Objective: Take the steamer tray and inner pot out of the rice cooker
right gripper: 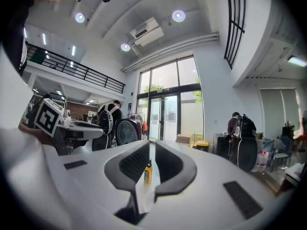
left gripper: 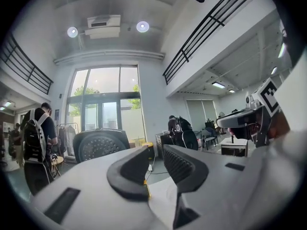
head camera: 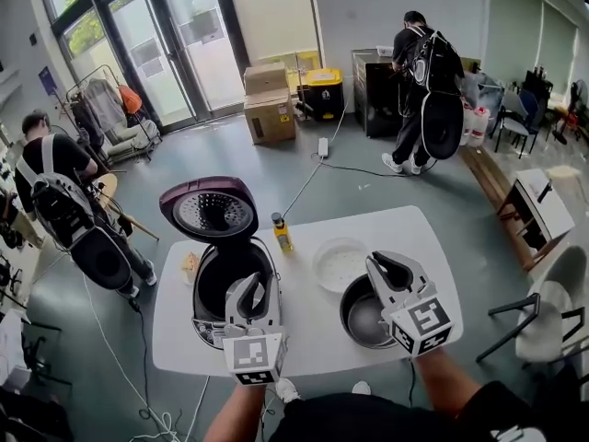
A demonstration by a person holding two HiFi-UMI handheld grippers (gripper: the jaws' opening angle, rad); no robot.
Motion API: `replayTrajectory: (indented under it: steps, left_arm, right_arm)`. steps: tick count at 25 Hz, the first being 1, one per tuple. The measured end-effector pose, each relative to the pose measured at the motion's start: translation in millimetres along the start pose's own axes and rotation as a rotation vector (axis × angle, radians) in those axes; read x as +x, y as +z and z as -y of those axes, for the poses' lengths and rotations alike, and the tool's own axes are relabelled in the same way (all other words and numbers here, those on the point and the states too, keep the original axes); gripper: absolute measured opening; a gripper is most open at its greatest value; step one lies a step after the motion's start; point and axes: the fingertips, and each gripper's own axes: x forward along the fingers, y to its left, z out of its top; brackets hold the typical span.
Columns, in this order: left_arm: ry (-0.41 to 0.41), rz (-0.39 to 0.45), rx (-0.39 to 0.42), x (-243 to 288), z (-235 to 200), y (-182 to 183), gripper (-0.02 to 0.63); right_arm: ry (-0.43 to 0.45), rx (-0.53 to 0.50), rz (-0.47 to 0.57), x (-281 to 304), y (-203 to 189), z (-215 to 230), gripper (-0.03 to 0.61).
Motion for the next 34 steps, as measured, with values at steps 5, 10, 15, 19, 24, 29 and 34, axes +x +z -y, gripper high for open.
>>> replayTrajectory:
  steps: [5, 10, 15, 19, 24, 29, 34]
  left_arm:
    - [0.025, -0.009, -0.019, -5, -17, -8, -0.005]
    - [-0.006, -0.03, -0.061, -8, -22, -20, -0.003]
    - [-0.012, -0.057, -0.068, -10, -34, -30, -0.003]
    - [-0.008, -0.05, -0.061, -11, -45, -29, -0.003]
    - [-0.003, -0.046, -0.061, -12, -56, -30, -0.003]
    - [-0.001, -0.05, -0.056, -9, -63, -34, -0.003]
    - [-0.011, -0.051, -0.055, -3, -66, -35, -0.003]
  right_arm:
    - [0.025, -0.02, 0.002, 15, 2, -20, 0.0]
    - [0.01, -0.07, 0.006, 26, 1, -34, -0.002]
    - [0.005, -0.063, 0.014, 35, -1, -45, -0.002]
    - [0.004, -0.05, 0.032, 42, 4, -50, -0.003]
    - [-0.004, -0.07, 0.021, 50, 6, -57, -0.003]
    - [-0.019, -0.076, 0.006, 55, 0, -59, -0.002]
    - [-0.034, -0.073, -0.003, 61, -2, -57, -0.003]
